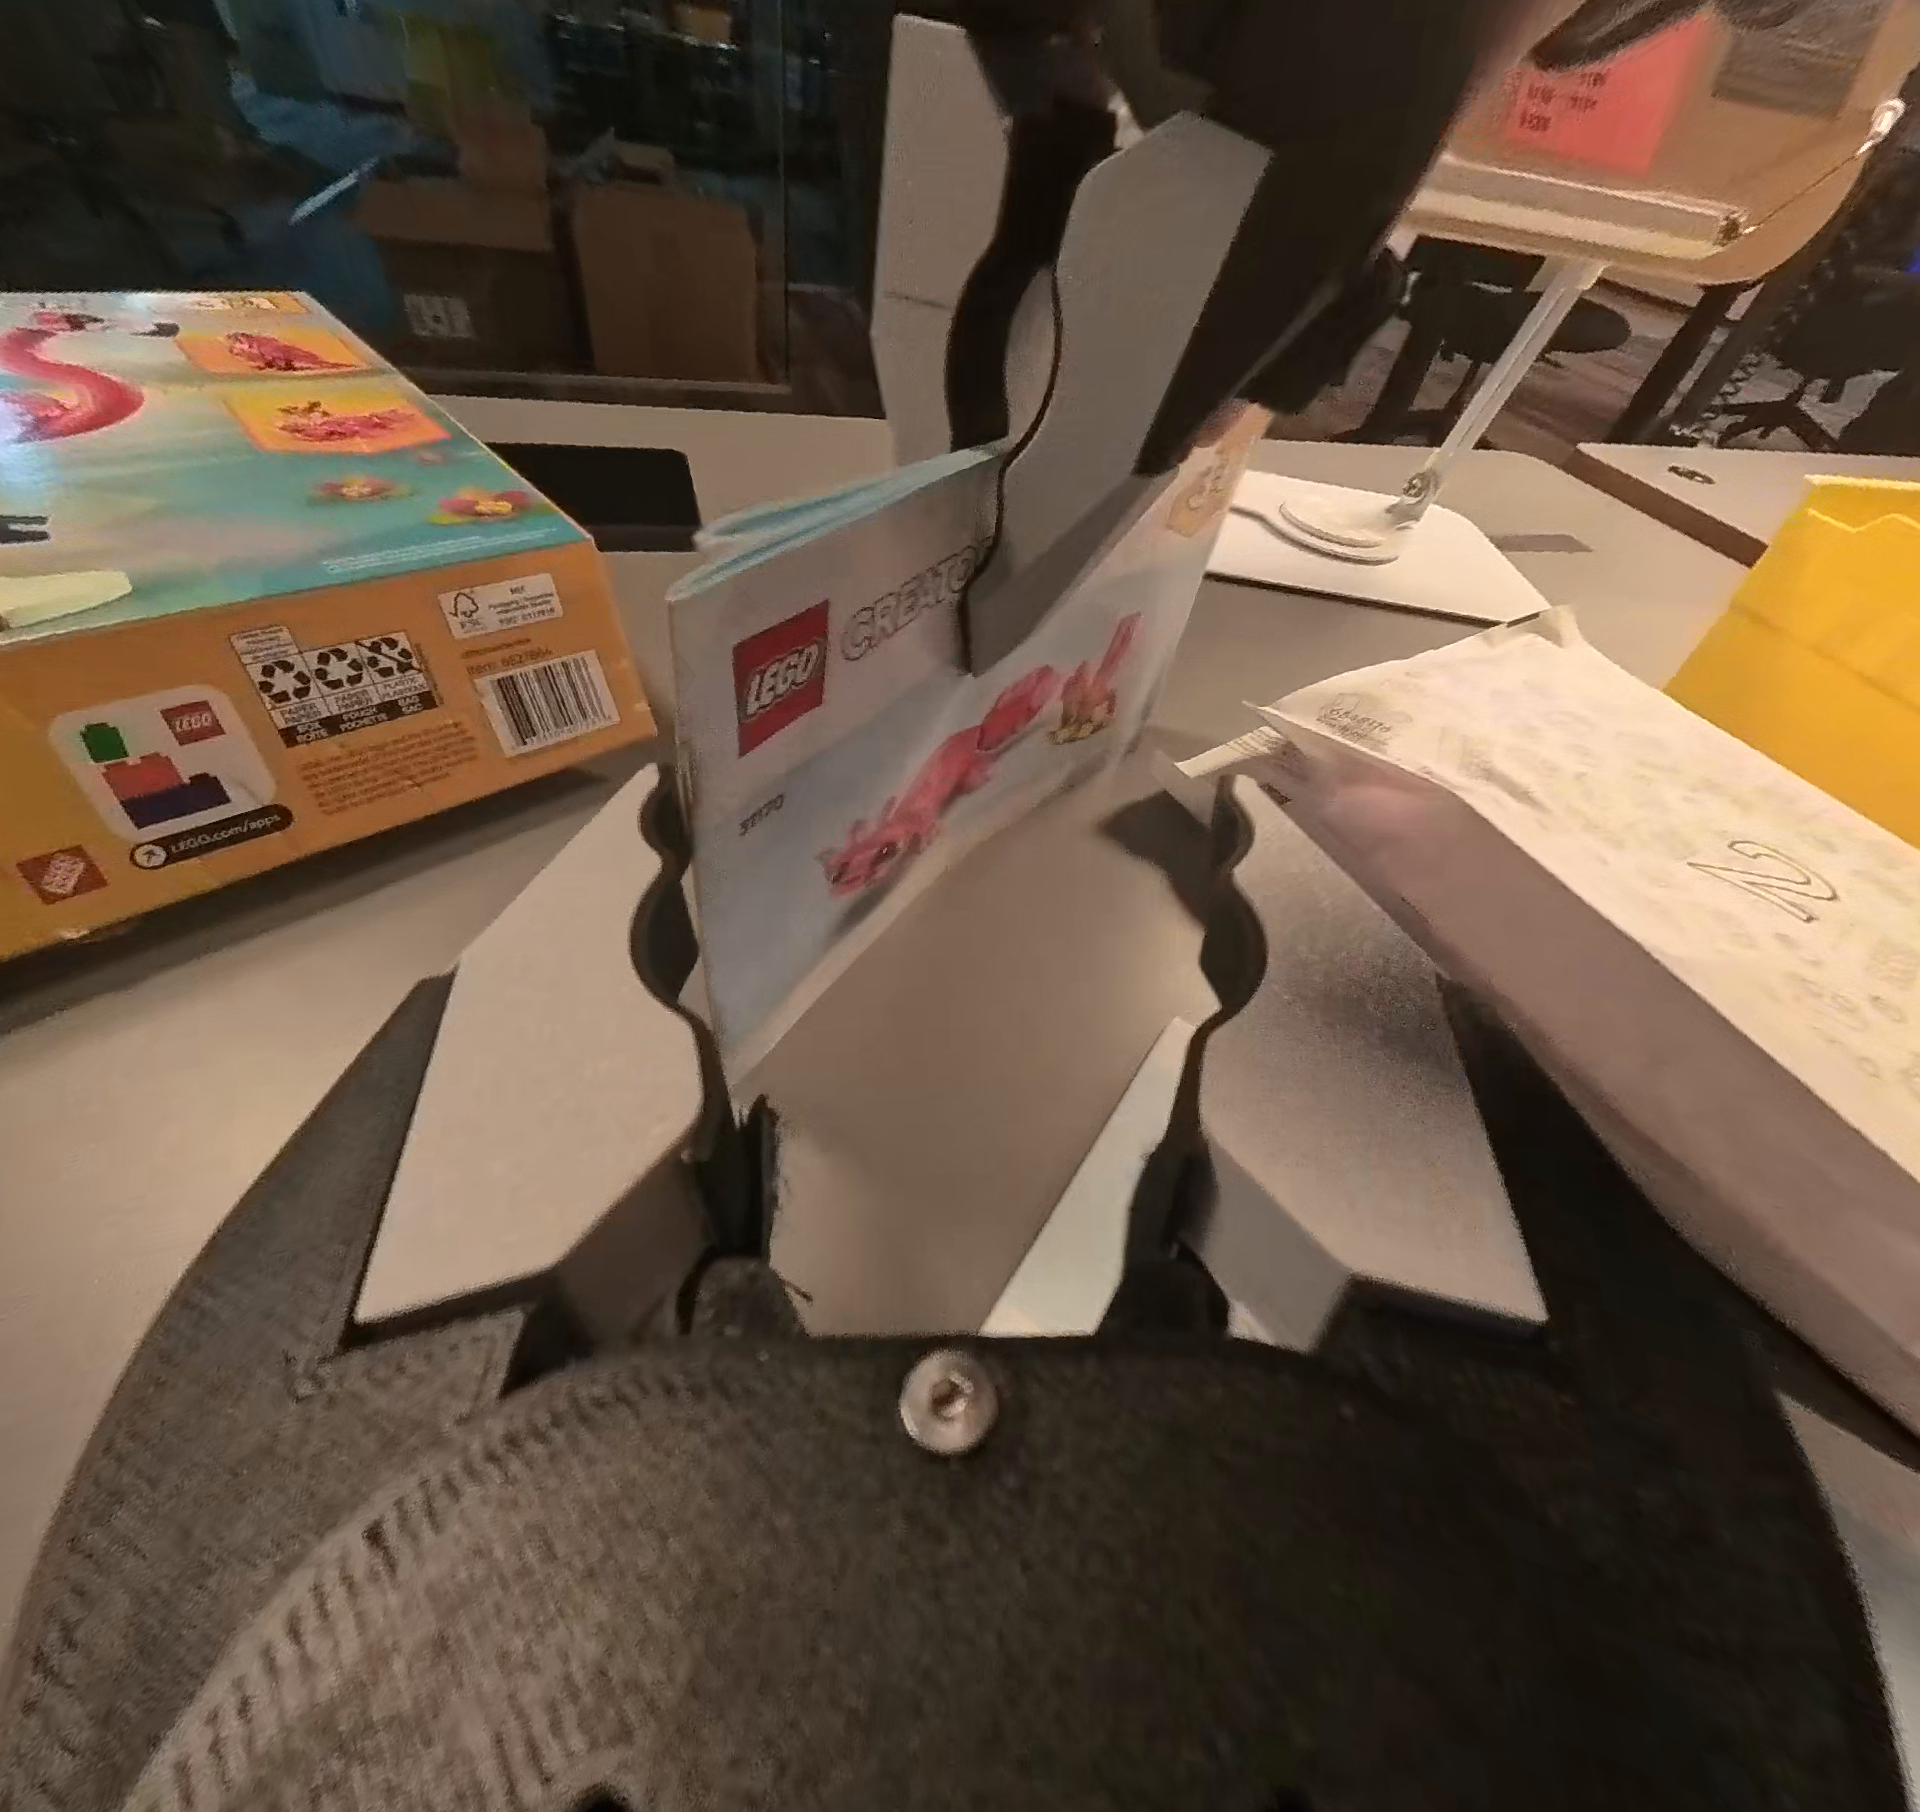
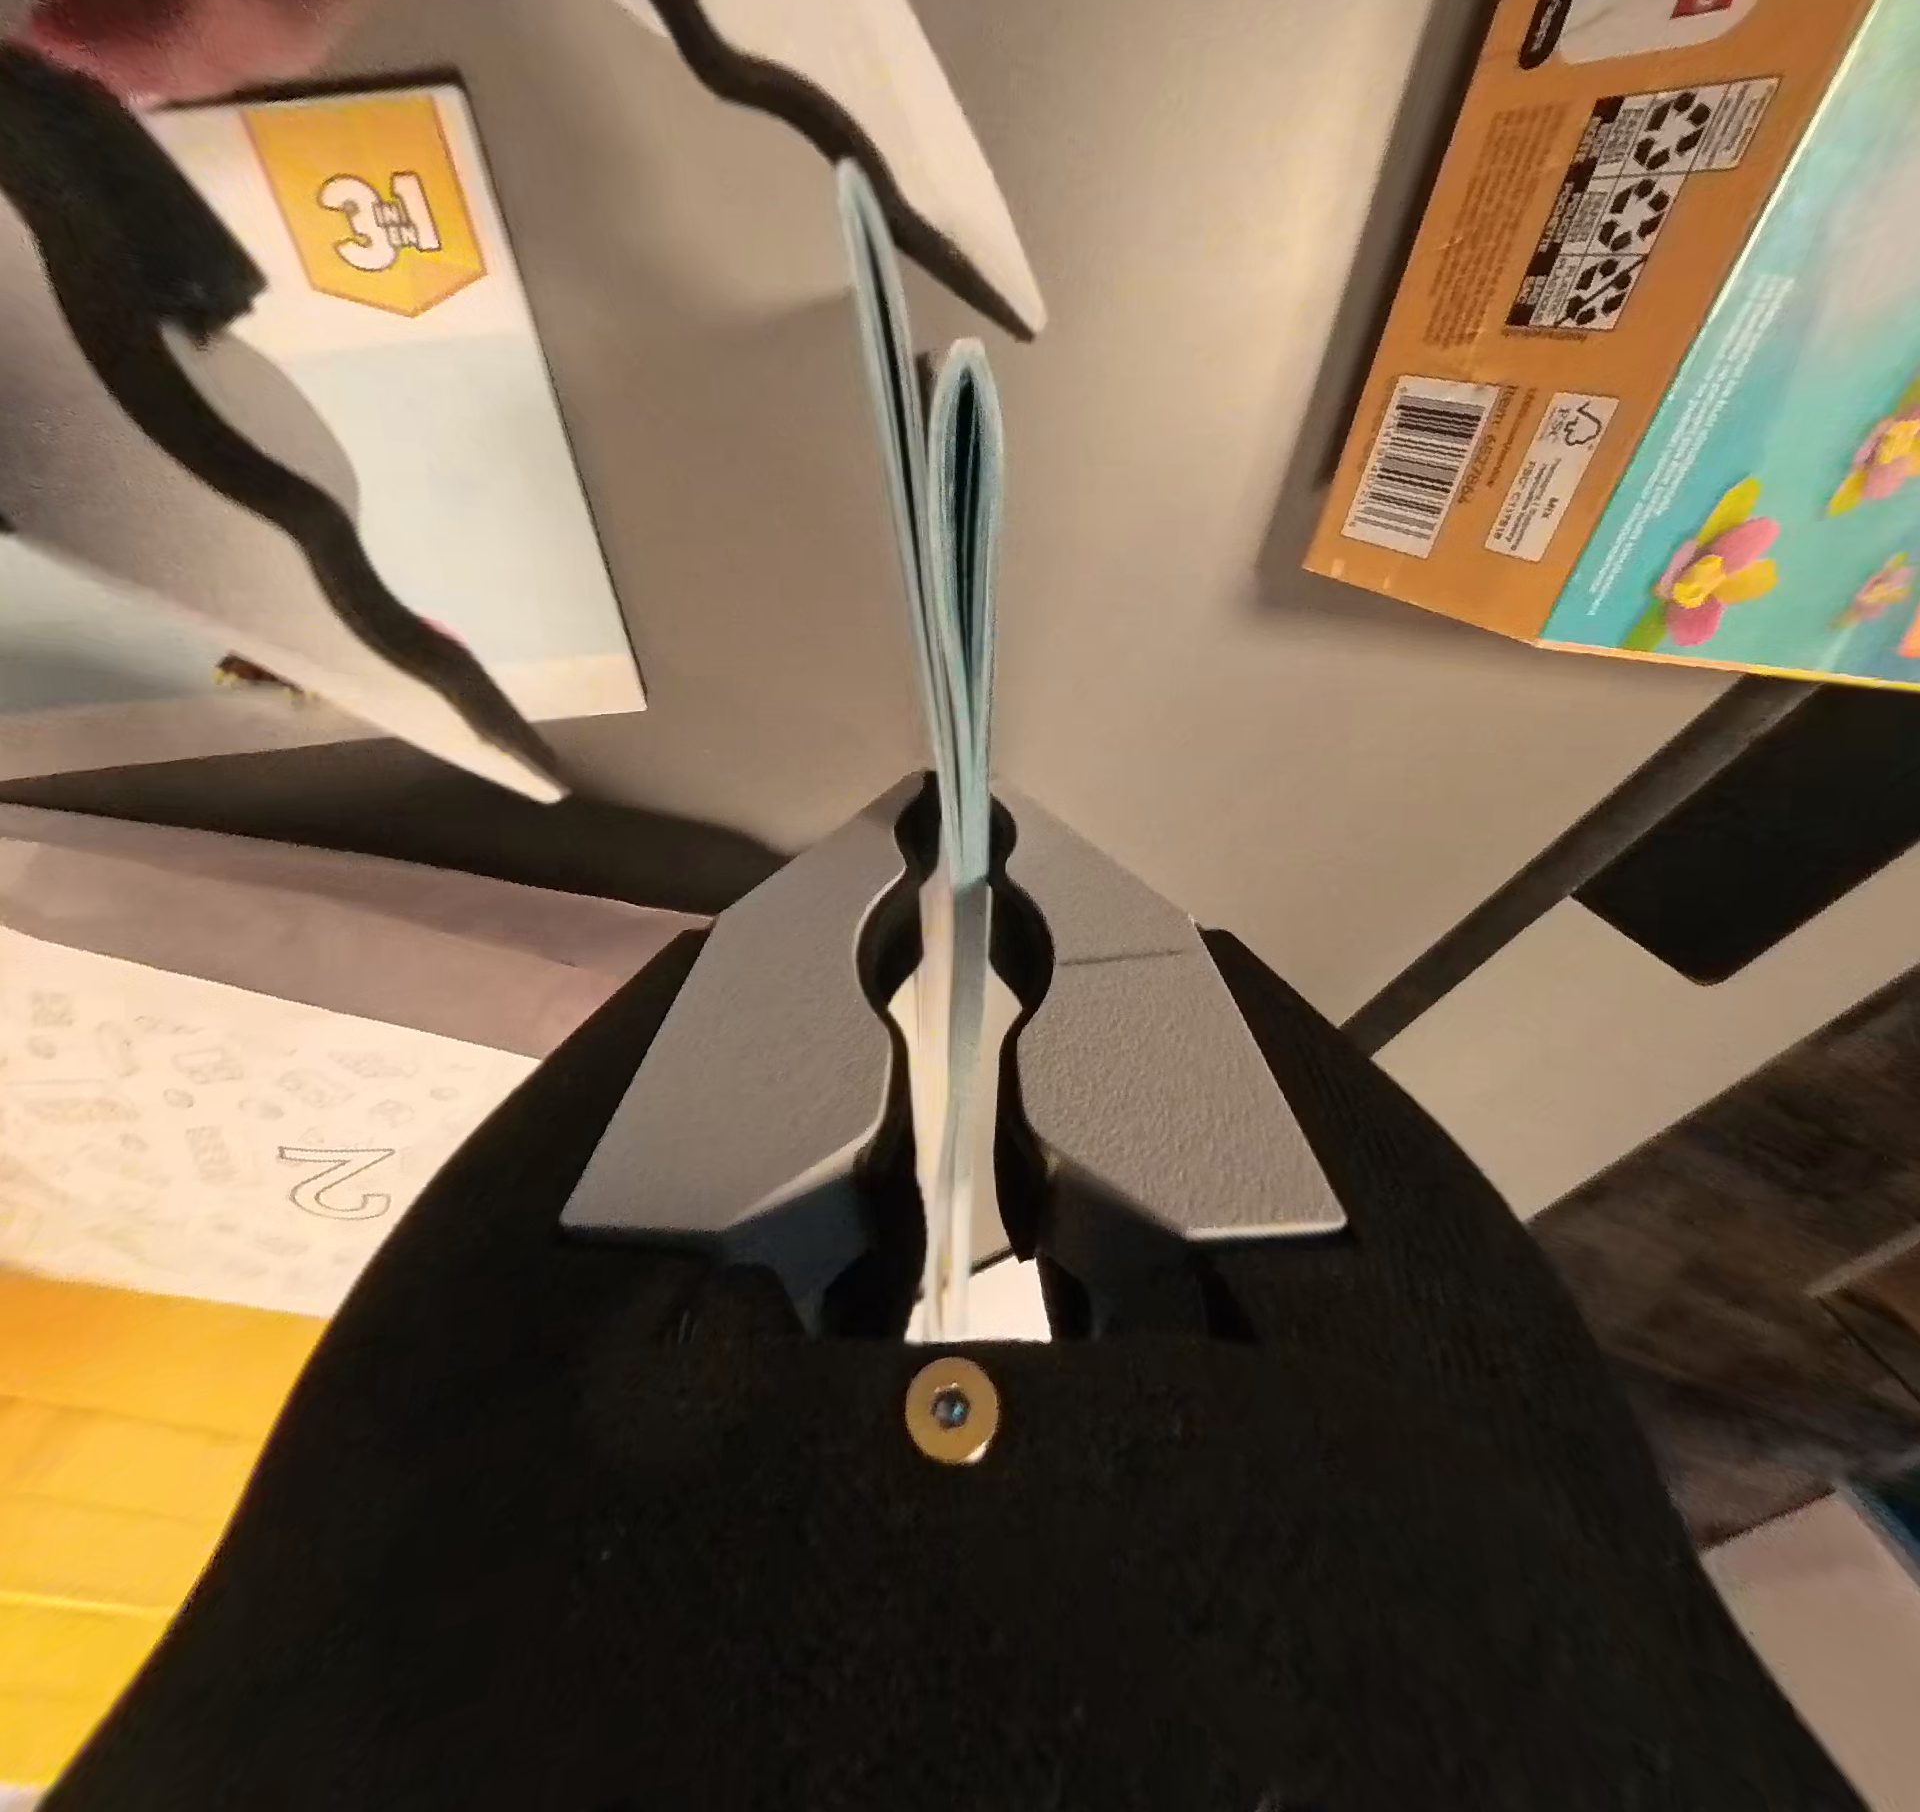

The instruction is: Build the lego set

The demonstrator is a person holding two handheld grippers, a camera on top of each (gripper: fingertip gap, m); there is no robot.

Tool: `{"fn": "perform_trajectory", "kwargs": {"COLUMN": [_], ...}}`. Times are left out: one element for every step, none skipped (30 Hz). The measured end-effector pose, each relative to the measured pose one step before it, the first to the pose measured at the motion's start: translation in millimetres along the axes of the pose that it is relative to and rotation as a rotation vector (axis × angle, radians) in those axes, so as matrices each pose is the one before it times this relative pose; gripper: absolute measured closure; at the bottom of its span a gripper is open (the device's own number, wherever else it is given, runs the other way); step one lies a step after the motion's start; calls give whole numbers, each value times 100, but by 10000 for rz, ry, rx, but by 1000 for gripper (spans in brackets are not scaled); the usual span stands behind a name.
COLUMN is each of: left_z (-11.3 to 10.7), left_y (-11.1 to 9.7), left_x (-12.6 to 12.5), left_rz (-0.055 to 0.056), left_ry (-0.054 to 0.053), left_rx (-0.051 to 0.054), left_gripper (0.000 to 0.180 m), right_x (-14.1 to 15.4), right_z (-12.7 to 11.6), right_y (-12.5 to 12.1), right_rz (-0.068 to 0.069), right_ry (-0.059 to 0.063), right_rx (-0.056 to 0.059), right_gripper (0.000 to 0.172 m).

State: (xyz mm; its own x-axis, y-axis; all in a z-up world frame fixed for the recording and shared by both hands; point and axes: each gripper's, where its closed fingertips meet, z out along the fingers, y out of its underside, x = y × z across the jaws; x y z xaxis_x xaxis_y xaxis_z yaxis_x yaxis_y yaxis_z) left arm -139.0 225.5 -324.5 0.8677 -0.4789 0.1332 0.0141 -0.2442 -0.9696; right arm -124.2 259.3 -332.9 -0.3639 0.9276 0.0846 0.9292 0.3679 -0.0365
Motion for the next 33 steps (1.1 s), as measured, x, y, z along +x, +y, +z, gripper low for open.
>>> {"fn": "perform_trajectory", "kwargs": {"left_z": [81, 92, 127, 172, 170, 136, 107, 125, 167, 196, 199, 180, 186, 190, 172, 163, 158, 155, 159, 164, 151, 122, 72, 6, -115, -263, -362, -355, -257, -161, -79, -27, 13], "left_y": [-21, 30, 44, 118, 92, 34, -9, -33, 11, 53, 138, 172, 147, 84, 5, -123, -149, -172, -182, -131, -49, -12, 86, 49, -103, -276, -369, -387, -306, -215, -155, -122, -142], "left_x": [113, 153, 119, 112, -1, -49, -30, -41, 59, 43, -59, -38, -109, -133, -28, -16, 64, 114, 117, 188, 374, 257, 109, -115, -360, -694, -1163, -1380, -1501, -1487, -1354, -1172, -927], "left_rz": [2, 20, 12, 0, 1, 28, 21, -12, -11, -13, 38, 126, 142, 104, 60, -23, -4, 43, 77, 115, 162, 171, 165, 95, 16, -91, -203, -289, -335, -299, -201, -103, -22], "left_ry": [-58, -4, -20, -10, -67, -78, -62, -63, 9, -8, -75, -65, -121, -144, -80, -87, -45, -55, -85, -63, 35, -14, -39, -102, -139, -211, -352, -374, -383, -384, -348, -319, -265], "left_rx": [0, -12, -7, -45, -45, -11, 12, 8, -27, -58, -101, -97, -72, -60, -36, 18, 17, 41, 51, 26, 12, 32, -10, 7, 112, 221, 295, 298, 240, 199, 187, 192, 211], "left_gripper": [80, 80, 80, 80, 80, 79, 78, 77, 76, 74, 71, 69, 67, 64, 62, 60, 58, 55, 52, 49, 47, 45, 45, 45, 45, 45, 48, 51, 52, 54, 56, 58, 60], "right_x": [55, 37, 4, -23, -48, -31, -82, -47, -46, -57, -44, -42, -30, -16, -17, 18, -41, -16, 12, 50, 63, 21, -114, -173, 92, 57, 357, 886, 1467, 1917, 2149, 1974, 1432], "right_z": [-17, -48, -63, -29, 1, 59, 110, 140, 160, 154, 127, 101, 60, 27, 11, 4, 8, 8, 6, -11, -30, -63, -61, -51, -38, -111, -274, -464, -620, -652, -510, -255, -23], "right_y": [-83, -77, -71, -87, -78, -42, -12, -14, 19, 20, -19, -54, -29, 9, 24, -13, -4, -7, 5, 63, 117, 135, 126, 114, 145, 466, 754, 821, 862, 911, 927, 729, 414], "right_rz": [14, -39, -27, 12, 38, 33, 10, -15, -35, -5, 53, 83, 73, 54, 37, 31, 56, 73, 57, 61, 74, 81, 48, -10, -55, -48, 56, 182, 410, 607, 638, 536, 407], "right_ry": [-10, 7, 5, -22, -48, -39, -56, -26, -23, -32, -51, -61, -49, -38, -38, -15, -60, -49, -35, -15, -13, -50, -140, -172, 6, -46, 25, 193, 338, 420, 463, 323, 36], "right_rx": [-26, -16, -19, -4, -8, -24, -32, -29, -41, -22, 4, 22, 8, -9, -16, 17, 9, 8, 6, -18, -30, -4, 31, 65, 55, -127, -233, -154, -58, -66, -121, -126, -72], "right_gripper": [166, 165, 164, 164, 164, 164, 164, 164, 165, 165, 164, 162, 160, 157, 156, 155, 153, 152, 151, 151, 150, 151, 154, 167, 169, 169, 170, 169, 170, 170, 170, 170, 170]}}
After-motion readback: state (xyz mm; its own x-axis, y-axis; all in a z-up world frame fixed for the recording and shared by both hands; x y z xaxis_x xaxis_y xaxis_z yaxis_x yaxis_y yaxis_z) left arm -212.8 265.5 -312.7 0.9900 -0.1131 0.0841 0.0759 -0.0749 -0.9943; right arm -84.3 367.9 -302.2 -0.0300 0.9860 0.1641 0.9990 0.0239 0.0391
